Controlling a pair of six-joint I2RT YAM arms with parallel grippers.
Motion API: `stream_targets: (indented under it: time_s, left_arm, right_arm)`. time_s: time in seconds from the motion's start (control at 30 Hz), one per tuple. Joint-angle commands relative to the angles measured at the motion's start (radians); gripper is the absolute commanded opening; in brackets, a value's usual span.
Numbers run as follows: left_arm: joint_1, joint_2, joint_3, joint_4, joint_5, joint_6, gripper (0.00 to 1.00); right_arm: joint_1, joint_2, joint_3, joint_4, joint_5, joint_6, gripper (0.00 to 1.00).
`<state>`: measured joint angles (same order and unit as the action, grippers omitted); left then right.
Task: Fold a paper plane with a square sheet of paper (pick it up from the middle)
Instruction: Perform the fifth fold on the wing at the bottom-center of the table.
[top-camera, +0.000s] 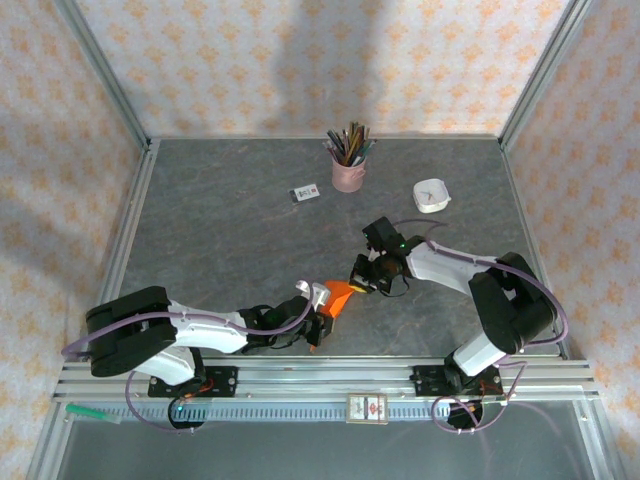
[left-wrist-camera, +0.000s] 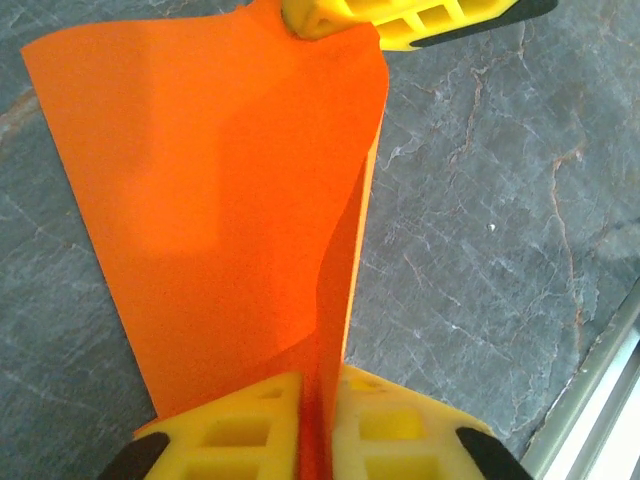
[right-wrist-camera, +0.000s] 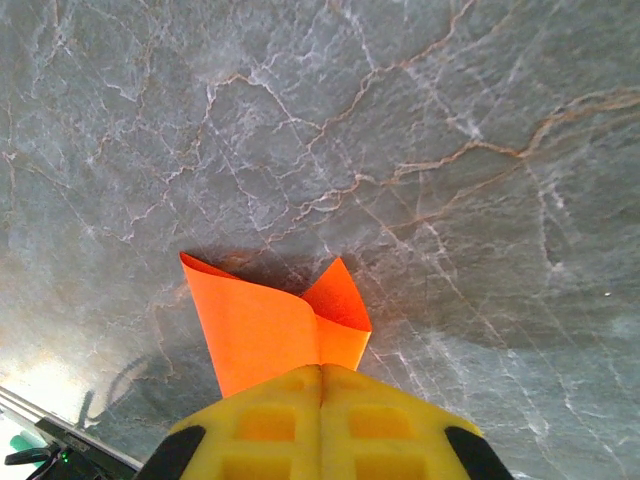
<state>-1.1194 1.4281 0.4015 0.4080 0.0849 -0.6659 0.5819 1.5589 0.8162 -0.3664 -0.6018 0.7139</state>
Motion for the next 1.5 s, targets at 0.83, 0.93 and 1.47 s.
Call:
stream_targets:
  time_s: [0.83, 0.93, 1.47]
  left_arm:
    - [-0.003, -0.023, -0.024, 0.035, -0.049, -0.052, 0.00]
    - [-0.002, -0.020, -0.046, 0.070, -0.051, -0.077, 0.00]
    - [0.032, -0.019, -0.138, 0.238, 0.029, -0.154, 0.00]
  right_arm:
    - [0.003, -0.050, -0.037, 0.045, 0.017, 0.040, 0.00]
    - [0.003, -0.056, -0.038, 0.055, 0.016, 0.044, 0.03]
    - [0.001, -0.106, 0.023, -0.005, 0.084, -0.044, 0.27]
